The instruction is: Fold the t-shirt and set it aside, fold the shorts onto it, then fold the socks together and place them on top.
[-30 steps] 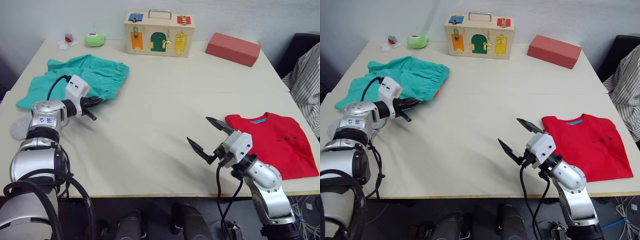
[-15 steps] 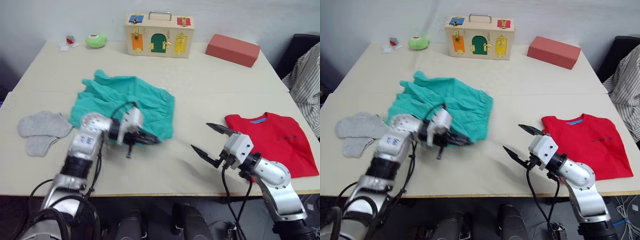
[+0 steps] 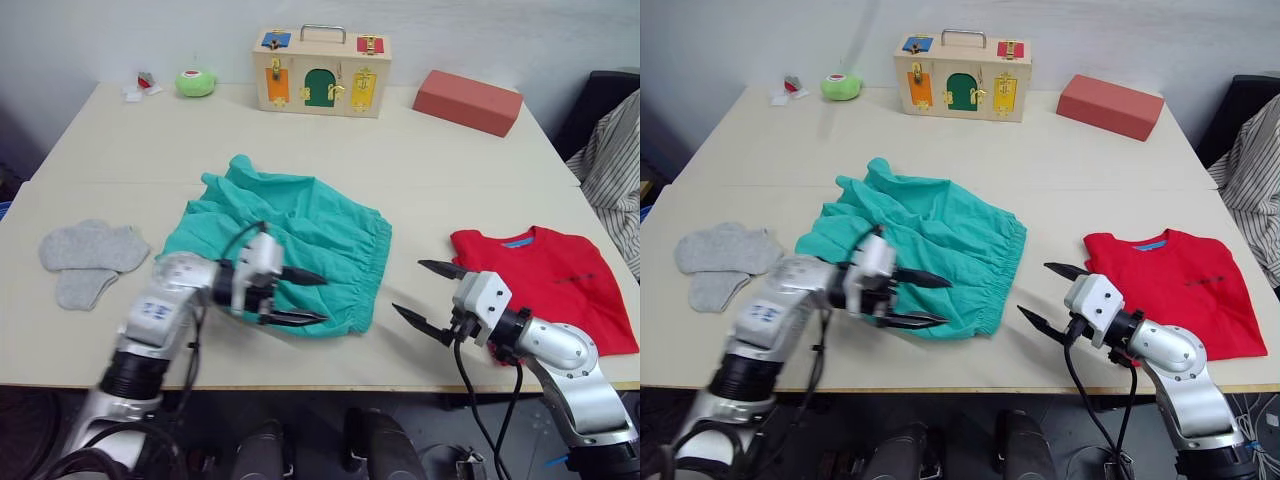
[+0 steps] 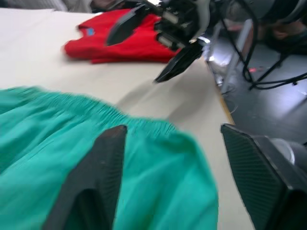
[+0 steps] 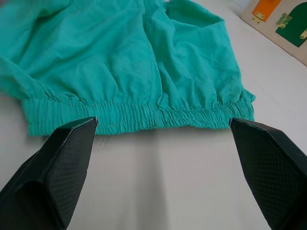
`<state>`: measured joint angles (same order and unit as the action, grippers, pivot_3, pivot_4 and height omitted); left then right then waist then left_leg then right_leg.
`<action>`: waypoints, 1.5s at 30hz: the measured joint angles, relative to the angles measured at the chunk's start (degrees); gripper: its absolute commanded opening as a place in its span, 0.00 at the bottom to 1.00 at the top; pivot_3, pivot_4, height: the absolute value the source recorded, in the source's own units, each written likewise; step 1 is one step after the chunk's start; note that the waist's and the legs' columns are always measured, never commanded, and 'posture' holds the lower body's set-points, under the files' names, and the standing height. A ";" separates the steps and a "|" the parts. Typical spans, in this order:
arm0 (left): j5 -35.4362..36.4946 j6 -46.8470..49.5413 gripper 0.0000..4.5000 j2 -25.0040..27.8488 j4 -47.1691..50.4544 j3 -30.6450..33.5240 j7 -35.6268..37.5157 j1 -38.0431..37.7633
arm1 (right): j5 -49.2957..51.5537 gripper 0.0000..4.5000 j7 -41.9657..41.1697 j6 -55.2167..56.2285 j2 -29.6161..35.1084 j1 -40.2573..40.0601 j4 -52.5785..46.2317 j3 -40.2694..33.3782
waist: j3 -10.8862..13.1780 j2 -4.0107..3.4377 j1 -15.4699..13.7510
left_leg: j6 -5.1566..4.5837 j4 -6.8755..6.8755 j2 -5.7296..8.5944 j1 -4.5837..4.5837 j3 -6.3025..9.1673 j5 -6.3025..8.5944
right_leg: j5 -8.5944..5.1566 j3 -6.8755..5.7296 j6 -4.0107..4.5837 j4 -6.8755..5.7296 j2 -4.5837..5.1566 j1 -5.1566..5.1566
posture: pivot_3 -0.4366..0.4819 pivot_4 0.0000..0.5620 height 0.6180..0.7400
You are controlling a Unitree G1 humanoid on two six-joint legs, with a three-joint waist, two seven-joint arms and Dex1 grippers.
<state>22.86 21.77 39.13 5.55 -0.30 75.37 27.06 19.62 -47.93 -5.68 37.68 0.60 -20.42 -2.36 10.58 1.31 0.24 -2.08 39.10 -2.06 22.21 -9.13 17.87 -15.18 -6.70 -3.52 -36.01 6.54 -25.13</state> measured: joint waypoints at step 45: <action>-0.10 -16.21 0.03 5.24 -2.97 15.04 -4.76 -20.77 | -16.94 0.00 2.33 7.46 -2.07 20.04 27.56 8.79 | -0.02 0.05 1.33 | -0.19 0.03 0.11 0.16 -0.19 0.19 | 0.07 0.06 -0.13 0.06 0.15 -0.15 | 0.48 0.27 1.00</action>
<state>22.76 5.55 44.37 2.58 14.74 70.62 6.30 2.67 -45.59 1.78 35.61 20.63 7.14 6.44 10.56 1.36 1.56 -2.27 39.12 -1.95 22.36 -9.32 18.06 -15.12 -6.64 -3.65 -35.96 6.69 -25.28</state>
